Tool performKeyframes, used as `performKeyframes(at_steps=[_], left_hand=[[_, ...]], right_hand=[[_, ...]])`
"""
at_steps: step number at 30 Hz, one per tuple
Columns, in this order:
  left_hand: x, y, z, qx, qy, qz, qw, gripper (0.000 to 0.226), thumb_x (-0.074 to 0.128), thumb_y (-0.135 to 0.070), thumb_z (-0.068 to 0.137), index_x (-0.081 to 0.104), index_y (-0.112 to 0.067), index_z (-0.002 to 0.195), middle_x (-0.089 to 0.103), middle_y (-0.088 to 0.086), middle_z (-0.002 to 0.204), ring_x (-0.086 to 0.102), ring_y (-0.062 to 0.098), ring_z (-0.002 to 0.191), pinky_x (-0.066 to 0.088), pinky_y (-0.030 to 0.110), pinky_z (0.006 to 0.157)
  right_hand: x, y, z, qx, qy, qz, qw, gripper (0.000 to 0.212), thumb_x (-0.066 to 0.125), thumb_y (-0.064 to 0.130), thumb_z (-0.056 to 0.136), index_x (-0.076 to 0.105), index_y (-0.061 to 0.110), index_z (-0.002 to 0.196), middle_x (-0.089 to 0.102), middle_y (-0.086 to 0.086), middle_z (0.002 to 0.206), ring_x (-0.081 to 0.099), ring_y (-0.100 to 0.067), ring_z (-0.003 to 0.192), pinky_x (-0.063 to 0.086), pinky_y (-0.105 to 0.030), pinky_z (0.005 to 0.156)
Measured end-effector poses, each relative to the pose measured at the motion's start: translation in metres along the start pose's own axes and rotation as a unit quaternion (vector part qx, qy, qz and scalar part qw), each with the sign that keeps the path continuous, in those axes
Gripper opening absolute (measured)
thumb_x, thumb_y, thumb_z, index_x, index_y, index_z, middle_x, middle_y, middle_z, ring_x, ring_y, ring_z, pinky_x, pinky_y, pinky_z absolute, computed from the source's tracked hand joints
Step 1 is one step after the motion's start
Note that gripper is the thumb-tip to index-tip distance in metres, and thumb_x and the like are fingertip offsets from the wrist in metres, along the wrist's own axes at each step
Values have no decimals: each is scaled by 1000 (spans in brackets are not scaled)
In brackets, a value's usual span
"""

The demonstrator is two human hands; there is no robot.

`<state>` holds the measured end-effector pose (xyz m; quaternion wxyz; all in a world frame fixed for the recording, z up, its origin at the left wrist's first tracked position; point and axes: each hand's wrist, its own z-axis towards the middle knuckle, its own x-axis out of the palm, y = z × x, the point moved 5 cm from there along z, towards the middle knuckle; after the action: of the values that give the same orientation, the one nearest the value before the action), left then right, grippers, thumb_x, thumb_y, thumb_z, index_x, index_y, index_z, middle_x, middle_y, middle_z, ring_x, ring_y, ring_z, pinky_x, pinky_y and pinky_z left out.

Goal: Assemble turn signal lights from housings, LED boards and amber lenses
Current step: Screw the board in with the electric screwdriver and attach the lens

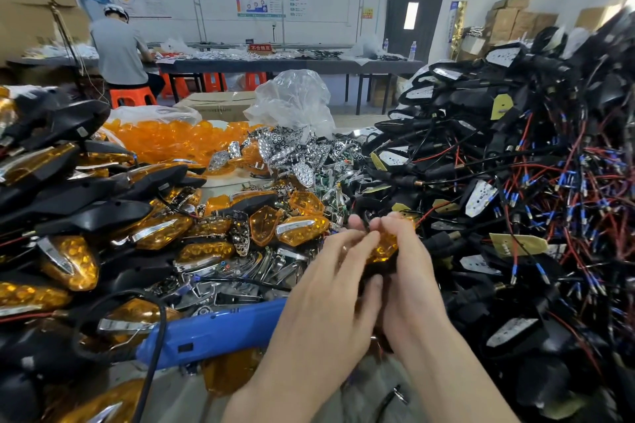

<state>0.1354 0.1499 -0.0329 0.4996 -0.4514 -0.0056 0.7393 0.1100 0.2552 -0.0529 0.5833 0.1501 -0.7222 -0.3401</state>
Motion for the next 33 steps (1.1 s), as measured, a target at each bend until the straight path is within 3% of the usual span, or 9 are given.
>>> performKeyframes(at_steps=[5, 9, 11, 14, 17, 23, 28, 31, 33], left_hand=[[-20, 15, 2, -67, -32, -44, 996, 28, 37, -45, 101, 49, -47, 127, 56, -32, 115, 52, -11, 111, 44, 16, 92], [-44, 59, 3, -144, -34, -26, 989, 21, 44, -39, 100, 58, -42, 116, 66, -21, 87, 54, -10, 64, 38, 14, 53], [-52, 79, 2, -174, -5, 2, 985, 19, 45, -35, 100, 59, -39, 112, 69, -12, 78, 53, -1, 52, 41, 25, 43], [-59, 101, -1, -200, 52, 42, 977, 17, 45, -37, 100, 57, -45, 109, 69, -11, 74, 60, 6, 60, 53, 32, 53], [-55, 109, -4, -188, 127, 53, 973, 16, 42, -48, 97, 58, -48, 101, 67, -19, 76, 62, 2, 66, 54, 26, 60], [-51, 112, 0, -149, 196, 88, 965, 62, 23, -76, 85, 62, -29, 78, 64, -5, 67, 59, 11, 59, 50, 34, 59], [-69, 92, 16, -114, 130, 146, 974, 56, 18, -68, 88, 61, -33, 83, 63, -18, 62, 57, 0, 51, 42, 18, 44], [-96, 65, 26, -77, 60, 199, 975, 56, 16, -67, 92, 59, -34, 83, 62, -10, 58, 59, 2, 52, 47, 22, 46], [-103, 48, 16, -94, 73, 198, 973, 57, 14, -69, 90, 57, -33, 81, 63, -9, 59, 59, 1, 52, 49, 22, 47]], right_hand=[[-7, 13, 8, -19, 9, 126, 992, 11, 54, 7, 82, 52, 18, 77, 50, 3, 66, 52, -13, 55, 51, -25, 51], [-17, 17, 9, -7, 9, 161, 987, 11, 56, 10, 69, 52, 18, 74, 43, 6, 63, 44, -11, 49, 42, -21, 42], [-17, 19, 10, -6, 16, 164, 986, 9, 56, 10, 70, 52, 18, 72, 43, 7, 63, 43, -10, 48, 41, -21, 41], [-14, 20, 12, -8, 26, 167, 986, 9, 55, 10, 72, 53, 19, 69, 44, 7, 61, 43, -9, 47, 41, -21, 41], [-14, 17, 12, -16, 20, 181, 983, 10, 55, 10, 73, 52, 19, 71, 44, 7, 62, 44, -9, 48, 42, -20, 42], [-17, 17, 14, -32, 5, 221, 975, 9, 56, 11, 72, 51, 18, 73, 46, 7, 66, 46, -10, 53, 45, -20, 48], [-19, 16, 14, -23, -15, 235, 972, 15, 50, 10, 87, 53, 18, 74, 49, 6, 66, 49, -10, 53, 47, -21, 48], [-19, 18, 14, -24, -15, 249, 968, 15, 50, 10, 88, 53, 16, 74, 50, 6, 66, 49, -10, 52, 48, -20, 48], [-20, 20, 13, -25, -15, 255, 967, 14, 51, 10, 87, 53, 16, 75, 50, 6, 67, 49, -10, 52, 48, -20, 48]])
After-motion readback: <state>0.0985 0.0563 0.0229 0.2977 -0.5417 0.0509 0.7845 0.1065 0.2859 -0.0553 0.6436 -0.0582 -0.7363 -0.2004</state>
